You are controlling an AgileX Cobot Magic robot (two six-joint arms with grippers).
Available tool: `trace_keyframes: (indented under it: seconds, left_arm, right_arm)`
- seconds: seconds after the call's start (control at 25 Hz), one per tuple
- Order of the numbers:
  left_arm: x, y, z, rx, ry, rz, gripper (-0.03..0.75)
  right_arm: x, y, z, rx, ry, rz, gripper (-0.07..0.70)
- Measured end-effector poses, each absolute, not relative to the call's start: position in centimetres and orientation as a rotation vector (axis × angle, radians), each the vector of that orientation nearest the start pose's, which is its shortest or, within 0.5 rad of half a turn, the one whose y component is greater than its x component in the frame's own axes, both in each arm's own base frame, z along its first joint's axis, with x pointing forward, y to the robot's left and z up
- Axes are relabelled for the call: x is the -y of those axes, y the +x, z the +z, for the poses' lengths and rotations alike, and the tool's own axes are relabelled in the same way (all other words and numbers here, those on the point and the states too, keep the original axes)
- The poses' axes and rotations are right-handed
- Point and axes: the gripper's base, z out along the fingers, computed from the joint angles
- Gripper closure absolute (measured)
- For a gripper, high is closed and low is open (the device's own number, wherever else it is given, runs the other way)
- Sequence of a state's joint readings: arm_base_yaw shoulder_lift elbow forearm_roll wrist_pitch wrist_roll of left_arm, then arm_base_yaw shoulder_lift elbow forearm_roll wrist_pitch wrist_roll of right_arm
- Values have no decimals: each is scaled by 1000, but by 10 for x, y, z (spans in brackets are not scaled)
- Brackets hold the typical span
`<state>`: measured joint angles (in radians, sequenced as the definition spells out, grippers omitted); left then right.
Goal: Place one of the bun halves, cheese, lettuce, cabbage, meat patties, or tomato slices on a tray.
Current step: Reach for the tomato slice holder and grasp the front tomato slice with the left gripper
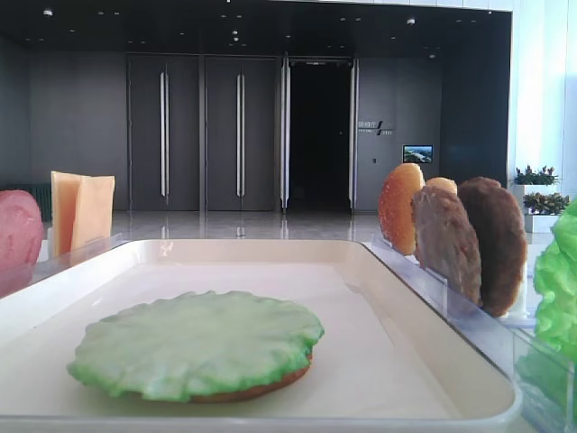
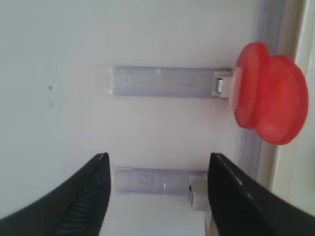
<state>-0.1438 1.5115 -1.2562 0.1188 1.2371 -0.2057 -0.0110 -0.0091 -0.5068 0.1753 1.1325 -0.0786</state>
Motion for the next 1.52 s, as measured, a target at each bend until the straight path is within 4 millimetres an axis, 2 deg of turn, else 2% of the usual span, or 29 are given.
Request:
trace_keyframes:
  seconds: [0.28,0.52,0.96,1.52]
  left_arm:
    - [82,294,267,-3036,65,140,238]
    - [106,298,251,-3070,82,147,238]
    - [116,309,259,-3041,40,58,241]
    - [123,317,238,-3093,21,21,241]
  right_arm:
    - [-14,-11,274,-2089,-88,157,43]
    - [-14,-11,274,-2089,-88,157,43]
    - [-14,-11,274,-2089,-88,157,43]
    - [-14,-11,274,-2089,-88,157,43]
